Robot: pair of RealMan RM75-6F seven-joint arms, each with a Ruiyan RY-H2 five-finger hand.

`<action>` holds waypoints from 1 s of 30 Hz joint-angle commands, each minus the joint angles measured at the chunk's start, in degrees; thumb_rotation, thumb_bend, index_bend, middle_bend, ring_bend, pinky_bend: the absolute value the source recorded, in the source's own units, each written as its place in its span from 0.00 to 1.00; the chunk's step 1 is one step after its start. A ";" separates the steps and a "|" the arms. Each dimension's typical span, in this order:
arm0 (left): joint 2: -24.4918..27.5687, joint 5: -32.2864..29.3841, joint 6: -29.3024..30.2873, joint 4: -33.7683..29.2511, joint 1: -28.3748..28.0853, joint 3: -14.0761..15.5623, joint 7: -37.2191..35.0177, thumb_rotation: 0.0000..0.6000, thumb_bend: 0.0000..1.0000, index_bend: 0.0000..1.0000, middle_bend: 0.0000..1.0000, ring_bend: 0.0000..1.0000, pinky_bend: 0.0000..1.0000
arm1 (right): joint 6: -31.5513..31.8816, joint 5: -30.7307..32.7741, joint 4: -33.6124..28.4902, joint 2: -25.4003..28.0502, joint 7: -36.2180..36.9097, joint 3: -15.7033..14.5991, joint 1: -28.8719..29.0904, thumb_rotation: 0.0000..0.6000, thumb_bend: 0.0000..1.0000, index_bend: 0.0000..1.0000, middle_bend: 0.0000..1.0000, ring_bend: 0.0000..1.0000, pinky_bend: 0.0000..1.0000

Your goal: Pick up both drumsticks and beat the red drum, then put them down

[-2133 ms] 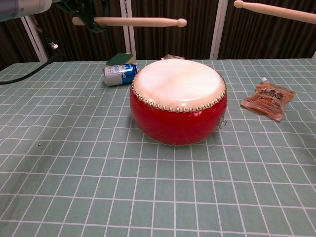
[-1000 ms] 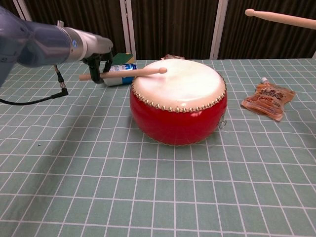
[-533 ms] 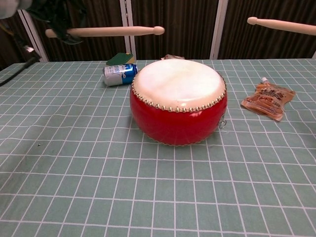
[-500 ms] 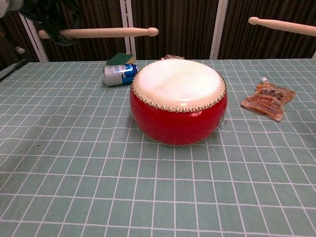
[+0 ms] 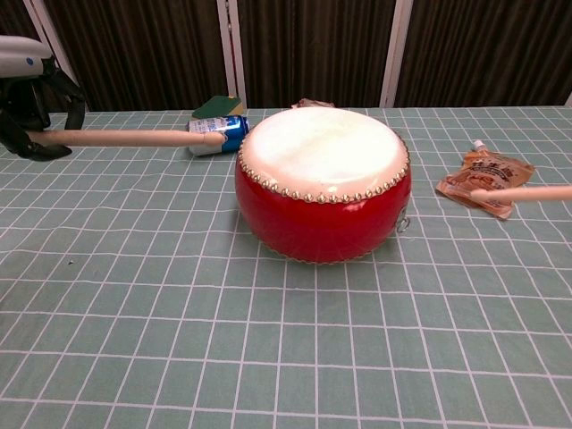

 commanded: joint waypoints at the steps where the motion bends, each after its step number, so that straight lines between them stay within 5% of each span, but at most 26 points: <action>1: -1.74 1.28 0.31 0.52 0.91 1.50 0.65 1.00 0.51 0.76 1.00 1.00 1.00 | -2.36 0.79 0.72 0.28 -1.86 -1.43 -0.09 1.00 0.69 0.97 1.00 1.00 1.00; 11: -8.54 1.71 0.59 4.56 2.51 3.75 2.45 1.00 0.51 0.76 1.00 1.00 1.00 | -10.06 0.89 -0.20 2.53 -4.18 -4.18 1.87 1.00 0.69 0.97 1.00 1.00 1.00; 23: -15.61 -2.55 -0.22 11.37 1.96 2.47 5.75 1.00 0.50 0.73 1.00 1.00 1.00 | -9.74 1.46 -0.69 0.71 -9.59 -4.34 2.59 1.00 0.69 0.97 1.00 1.00 0.99; 30: -19.03 -3.42 -1.62 13.67 1.02 2.15 7.34 1.00 0.34 0.53 1.00 0.99 1.00 | -9.16 3.12 0.12 -0.17 -10.98 -3.82 2.62 1.00 0.68 0.86 1.00 1.00 0.93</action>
